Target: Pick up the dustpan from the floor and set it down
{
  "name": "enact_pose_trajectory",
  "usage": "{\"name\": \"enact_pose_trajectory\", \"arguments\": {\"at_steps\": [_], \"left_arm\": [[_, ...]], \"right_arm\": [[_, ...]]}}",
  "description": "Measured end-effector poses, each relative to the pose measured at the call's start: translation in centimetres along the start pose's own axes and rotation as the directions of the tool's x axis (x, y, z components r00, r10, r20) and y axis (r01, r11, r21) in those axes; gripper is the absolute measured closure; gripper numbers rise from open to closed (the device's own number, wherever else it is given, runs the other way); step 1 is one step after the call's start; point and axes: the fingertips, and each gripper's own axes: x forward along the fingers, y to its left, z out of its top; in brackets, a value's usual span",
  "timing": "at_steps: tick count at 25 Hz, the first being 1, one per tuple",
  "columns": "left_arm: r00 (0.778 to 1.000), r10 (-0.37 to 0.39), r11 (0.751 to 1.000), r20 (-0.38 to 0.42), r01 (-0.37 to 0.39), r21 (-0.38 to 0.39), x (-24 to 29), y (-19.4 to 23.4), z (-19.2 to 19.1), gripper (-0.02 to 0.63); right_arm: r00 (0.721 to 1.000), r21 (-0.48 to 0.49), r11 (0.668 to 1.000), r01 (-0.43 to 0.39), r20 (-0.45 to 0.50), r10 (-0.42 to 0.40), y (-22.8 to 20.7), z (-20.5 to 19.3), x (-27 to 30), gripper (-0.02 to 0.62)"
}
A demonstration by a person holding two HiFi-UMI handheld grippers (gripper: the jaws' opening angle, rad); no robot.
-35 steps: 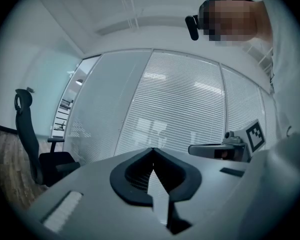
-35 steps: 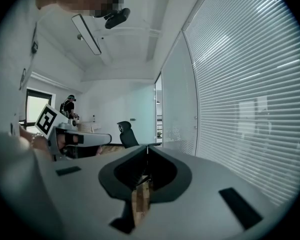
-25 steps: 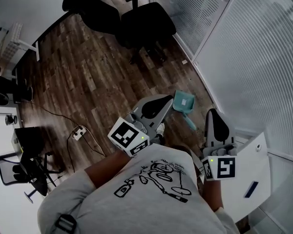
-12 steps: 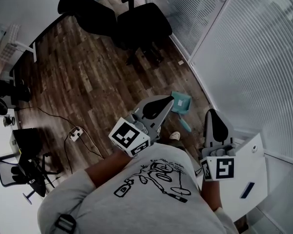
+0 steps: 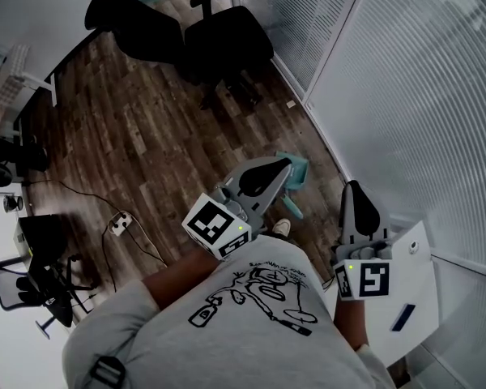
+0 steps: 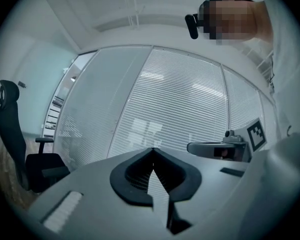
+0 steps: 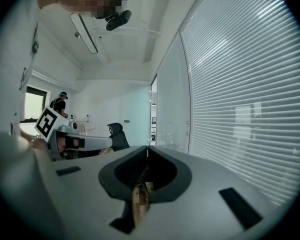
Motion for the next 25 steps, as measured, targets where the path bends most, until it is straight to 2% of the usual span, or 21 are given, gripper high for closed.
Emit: {"name": "enact_pose_trajectory", "arguments": {"at_steps": [14, 25], "left_arm": [[0.999, 0.015, 1.0, -0.029, -0.015, -0.004, 1.5, -1.5, -1.3, 0.604], [0.996, 0.052, 0.998, -0.066, -0.053, -0.019, 0.3, -1.0, -2.9, 0.604]], "right_arm": [[1.0, 0.015, 1.0, -0.013, -0.01, 0.013, -2.3, -1.3, -0.7, 0.589], [0.987, 0.031, 0.995, -0.094, -0.126, 0.097, -0.7, -6.9, 0.5, 0.588]]}}
